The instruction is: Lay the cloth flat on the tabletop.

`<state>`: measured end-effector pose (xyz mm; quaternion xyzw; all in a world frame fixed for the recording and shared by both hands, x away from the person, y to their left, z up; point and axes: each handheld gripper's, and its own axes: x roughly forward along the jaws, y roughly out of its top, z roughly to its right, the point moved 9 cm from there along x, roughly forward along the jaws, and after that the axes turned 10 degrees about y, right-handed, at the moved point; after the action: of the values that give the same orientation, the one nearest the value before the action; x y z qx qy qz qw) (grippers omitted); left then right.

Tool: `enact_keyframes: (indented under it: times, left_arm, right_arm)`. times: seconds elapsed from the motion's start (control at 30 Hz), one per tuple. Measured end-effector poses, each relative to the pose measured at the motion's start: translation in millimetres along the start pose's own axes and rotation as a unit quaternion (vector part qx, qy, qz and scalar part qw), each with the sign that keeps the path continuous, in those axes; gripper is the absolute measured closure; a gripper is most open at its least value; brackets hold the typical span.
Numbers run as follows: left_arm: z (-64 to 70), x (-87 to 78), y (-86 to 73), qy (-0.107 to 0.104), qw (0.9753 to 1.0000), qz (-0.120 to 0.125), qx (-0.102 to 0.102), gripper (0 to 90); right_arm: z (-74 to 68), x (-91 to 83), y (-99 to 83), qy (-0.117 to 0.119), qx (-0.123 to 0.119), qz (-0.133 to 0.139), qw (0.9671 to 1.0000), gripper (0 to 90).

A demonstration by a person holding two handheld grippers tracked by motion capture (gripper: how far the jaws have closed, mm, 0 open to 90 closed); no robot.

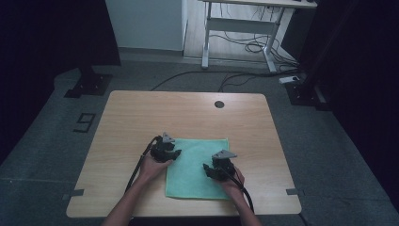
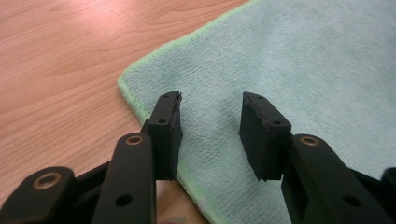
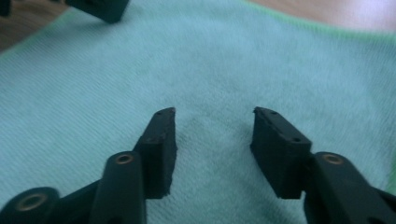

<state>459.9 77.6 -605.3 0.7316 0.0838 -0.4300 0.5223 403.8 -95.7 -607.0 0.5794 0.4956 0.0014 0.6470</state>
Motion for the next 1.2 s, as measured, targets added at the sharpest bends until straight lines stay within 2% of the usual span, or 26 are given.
enact_keyframes:
  times: [0.03,0.1,0.13,0.2,0.23,0.27,0.3,0.33,0.43,0.67,0.73,0.77,0.8,0.83,0.87,0.9,0.97,1.0,1.03,1.07,1.13,1.17,1.2]
  left_arm:
    - [-0.3,0.9,1.2,-0.001,1.0000,-0.001,-0.002,58.7]
    - [-0.2,2.0,1.8,0.000,1.0000,-0.001,-0.002,58.8]
    - [0.5,3.1,3.0,0.000,1.0000,-0.002,-0.004,58.5]
    - [1.3,3.8,3.8,0.000,1.0000,-0.003,-0.005,58.3]
    - [3.4,5.6,5.8,-0.001,1.0000,-0.004,-0.005,58.1]
    - [3.4,5.6,5.8,-0.001,1.0000,-0.004,-0.005,57.9]
    - [6.7,8.0,8.7,-0.003,1.0000,-0.004,-0.005,57.8]
    - [6.7,8.0,8.7,-0.003,1.0000,-0.004,-0.005,57.7]
    - [10.6,13.0,14.2,-0.004,1.0000,-0.004,-0.005,57.5]
    - [11.5,14.3,16.5,-0.004,0.9999,-0.009,-0.008,56.7]
    - [11.0,11.2,17.5,-0.001,0.9999,-0.003,-0.012,56.6]
    - [8.4,5.0,19.8,0.007,0.9999,0.004,-0.005,56.6]
    - [8.4,5.0,19.8,0.007,0.9999,0.004,-0.005,56.6]
    - [6.0,0.1,22.7,0.009,0.9999,0.011,-0.008,56.5]
    - [6.0,0.1,22.7,0.009,0.9999,0.011,-0.008,56.5]
    - [2.1,-4.4,25.1,0.012,0.9998,0.013,-0.010,55.9]
    - [-1.7,-8.3,27.2,0.012,0.9997,0.016,-0.014,55.1]
    - [-1.7,-8.3,27.2,0.012,0.9997,0.016,-0.014,54.8]
    - [-5.4,-12.2,28.9,0.011,0.9996,0.019,-0.018,54.4]
    - [-5.4,-12.2,28.9,0.011,0.9996,0.019,-0.018,53.9]
    - [-7.9,-14.2,29.7,0.012,0.9995,0.021,-0.020,53.6]
    - [-9.9,-15.1,29.7,0.011,0.9995,0.019,-0.021,53.0]
    - [-9.9,-15.1,29.7,0.011,0.9995,0.019,-0.021,52.6]
  right_arm:
    - [2.3,-0.6,-1.5,-0.003,0.006,0.010,0.9999,47.5]
    - [3.5,-1.2,-1.9,-0.006,0.009,0.011,0.9999,47.2]
    - [9.3,-2.0,-2.6,-0.021,0.001,0.009,0.9997,46.0]
    - [11.7,-2.4,-2.5,-0.024,0.000,0.010,0.9997,46.0]
    - [23.1,-4.9,-2.3,-0.033,0.004,0.012,0.9994,45.1]
    - [23.1,-4.9,-2.3,-0.033,0.004,0.012,0.9994,45.1]
    - [35.0,-8.0,-2.5,-0.036,0.011,0.016,0.9992,46.7]
    - [35.0,-8.0,-2.5,-0.036,0.011,0.016,0.9992,46.7]
    - [48.0,-13.1,-4.6,-0.039,0.013,0.020,0.9990,47.5]
    - [50.0,-14.4,-5.3,-0.036,0.010,0.020,0.9991,46.4]
    - [48.6,-15.3,-5.3,-0.037,0.009,0.018,0.9991,45.8]
    - [42.2,-19.2,-2.2,-0.027,0.007,0.030,0.9992,46.7]
    - [42.2,-19.2,-2.2,-0.027,0.007,0.030,0.9992,46.7]
    - [32.2,-21.4,1.5,-0.013,0.001,0.038,0.9992,45.3]
    - [32.2,-21.4,1.5,-0.013,0.001,0.038,0.9992,45.3]
    - [16.8,-22.2,5.7,0.004,-0.013,0.039,0.9992,43.6]
    - [4.2,-22.1,9.6,0.018,-0.023,0.041,0.9987,42.7]
    - [4.2,-22.1,9.6,0.018,-0.023,0.041,0.9987,42.7]
    - [-12.7,-21.2,14.0,0.036,-0.032,0.044,0.9979,41.5]
    - [-12.7,-21.2,14.0,0.036,-0.032,0.044,0.9979,41.5]
    - [-27.9,-19.5,17.3,0.052,-0.041,0.048,0.9967,41.0]
    - [-43.2,-17.5,19.3,0.067,-0.048,0.050,0.9954,40.0]
    - [-43.2,-17.5,19.3,0.067,-0.048,0.050,0.9954,40.0]
